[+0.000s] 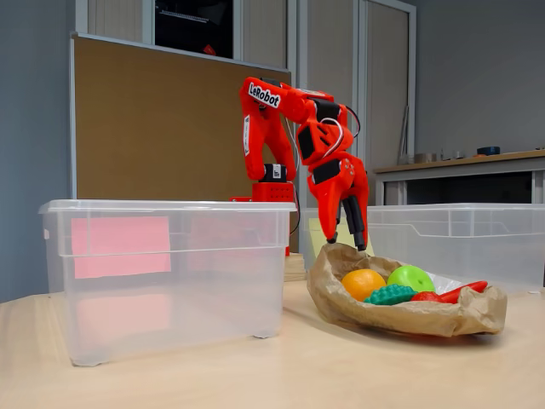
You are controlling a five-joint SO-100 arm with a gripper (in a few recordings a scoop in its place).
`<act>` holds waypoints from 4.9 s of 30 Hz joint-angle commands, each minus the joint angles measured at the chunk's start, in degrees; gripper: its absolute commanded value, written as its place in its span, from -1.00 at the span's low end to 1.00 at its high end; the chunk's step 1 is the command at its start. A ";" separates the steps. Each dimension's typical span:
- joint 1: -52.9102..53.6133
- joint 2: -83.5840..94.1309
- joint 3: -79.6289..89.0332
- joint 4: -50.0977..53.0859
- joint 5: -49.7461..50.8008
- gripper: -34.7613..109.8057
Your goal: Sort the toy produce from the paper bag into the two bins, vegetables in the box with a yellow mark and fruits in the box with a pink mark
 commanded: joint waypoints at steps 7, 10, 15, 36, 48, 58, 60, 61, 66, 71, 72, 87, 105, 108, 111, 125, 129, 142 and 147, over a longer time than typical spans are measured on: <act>-0.97 -13.80 -7.73 -0.53 0.97 0.03; -0.26 -17.31 -10.20 -0.26 -1.14 0.03; 0.09 -20.74 -13.10 -0.62 -4.92 0.03; -1.41 -27.42 -17.23 -2.02 -14.15 0.01; -1.14 -26.63 -18.46 0.09 -11.69 -0.21; -1.32 -13.45 -26.81 18.54 -13.01 -0.25; -1.32 -8.79 -28.56 21.71 -13.89 -0.26; -1.14 -6.24 -28.83 22.50 -14.59 -0.27; 2.90 6.86 -28.48 27.69 -16.52 -0.29; 15.21 16.87 -26.98 36.04 -16.61 -0.27; 19.16 18.28 -26.46 37.62 -16.44 -0.27; 66.97 14.50 -7.56 21.09 -12.83 -0.22; 75.32 -3.87 4.39 1.67 -9.40 0.10; 75.32 -7.65 2.20 1.49 -10.20 0.16; 74.79 -8.79 -0.09 2.20 -11.69 0.17; 59.77 13.45 -14.50 25.14 -23.82 -0.05; 49.48 19.16 -19.86 31.46 -23.91 -0.08; 16.35 19.69 -23.03 26.89 -22.94 -0.14; 7.38 12.04 -21.71 23.47 -22.94 -0.13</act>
